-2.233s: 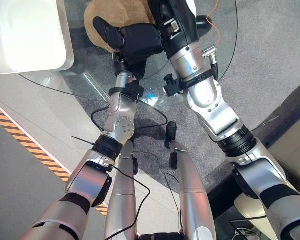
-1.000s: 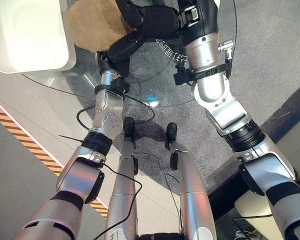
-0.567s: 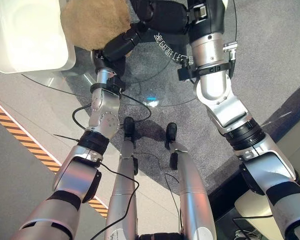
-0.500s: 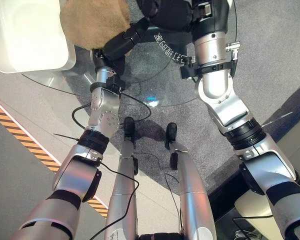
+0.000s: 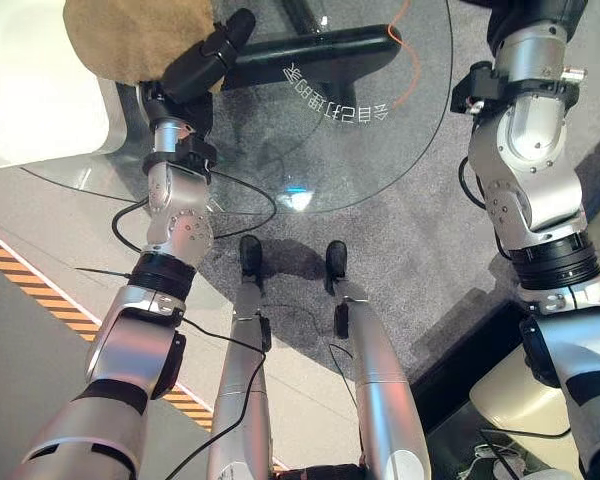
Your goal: Wipe the table with a cloth and put it in the basket.
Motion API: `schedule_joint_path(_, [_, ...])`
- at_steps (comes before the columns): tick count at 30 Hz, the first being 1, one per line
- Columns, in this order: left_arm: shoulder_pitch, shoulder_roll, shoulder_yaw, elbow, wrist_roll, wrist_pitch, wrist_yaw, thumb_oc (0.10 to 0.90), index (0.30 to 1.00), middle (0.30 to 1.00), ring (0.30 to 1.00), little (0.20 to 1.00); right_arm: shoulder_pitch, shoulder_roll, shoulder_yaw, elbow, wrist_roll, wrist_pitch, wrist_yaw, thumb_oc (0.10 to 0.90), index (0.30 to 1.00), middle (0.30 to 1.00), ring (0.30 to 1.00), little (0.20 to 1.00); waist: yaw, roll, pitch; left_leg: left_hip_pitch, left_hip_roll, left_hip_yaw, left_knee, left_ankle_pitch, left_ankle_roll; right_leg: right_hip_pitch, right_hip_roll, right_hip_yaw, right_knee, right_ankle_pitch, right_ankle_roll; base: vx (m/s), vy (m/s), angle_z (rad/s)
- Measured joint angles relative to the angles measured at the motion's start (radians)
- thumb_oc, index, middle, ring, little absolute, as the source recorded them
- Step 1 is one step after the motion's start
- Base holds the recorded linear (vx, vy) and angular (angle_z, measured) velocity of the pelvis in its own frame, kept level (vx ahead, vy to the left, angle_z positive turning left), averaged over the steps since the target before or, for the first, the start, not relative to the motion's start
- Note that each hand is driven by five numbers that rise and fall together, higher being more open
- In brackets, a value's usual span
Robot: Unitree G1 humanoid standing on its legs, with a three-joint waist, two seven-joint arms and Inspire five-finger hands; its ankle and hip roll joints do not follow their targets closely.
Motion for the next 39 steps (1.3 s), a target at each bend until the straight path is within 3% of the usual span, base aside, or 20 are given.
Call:
schedule_joint_path(13, [0.0, 0.012, 0.002, -0.001, 0.0, -0.008, 0.0, 0.1, 0.3, 0.3, 0.3, 0.2, 0.103, 0.0, -0.034, 0.058, 0.056, 0.028, 0.033, 0.8, 0.9, 0.9, 0.9, 0.9, -0.014, 0.0, 0.0, 0.001, 0.006, 0.008, 0.0, 0.0, 0.0, 0.003, 0.006, 0.005, -0.016, 0.015, 0.0, 0.0, 0.01, -0.02])
schedule_joint_path(19, [-0.001, 0.055, 0.005, 0.0, 0.0, -0.03, -0.013, 0.1, 0.3, 0.3, 0.3, 0.2, 0.127, 0.001, -0.047, 0.113, 0.094, 0.04, 0.053, 0.8, 0.9, 0.9, 0.9, 0.9, -0.012, 0.0, 0.0, 0.001, 0.006, 0.01, 0.0, 0.0, 0.0, 0.003, 0.006, 0.006, -0.016, 0.015, 0.0, 0.0, 0.0, 0.0])
schedule_joint_path(39, [-0.001, 0.107, 0.006, 0.005, -0.121, -0.147, -0.06, 0.1, 0.3, 0.3, 0.3, 0.2, 0.171, 0.004, -0.054, 0.543, 0.249, 0.031, 0.134, 0.8, 0.9, 0.9, 0.9, 0.9, 0.008, 0.001, 0.0, -0.007, 0.007, 0.011, -0.001, 0.0, 0.0, -0.008, 0.007, 0.008, -0.016, 0.015, 0.0, 0.0, 0.0, 0.0])
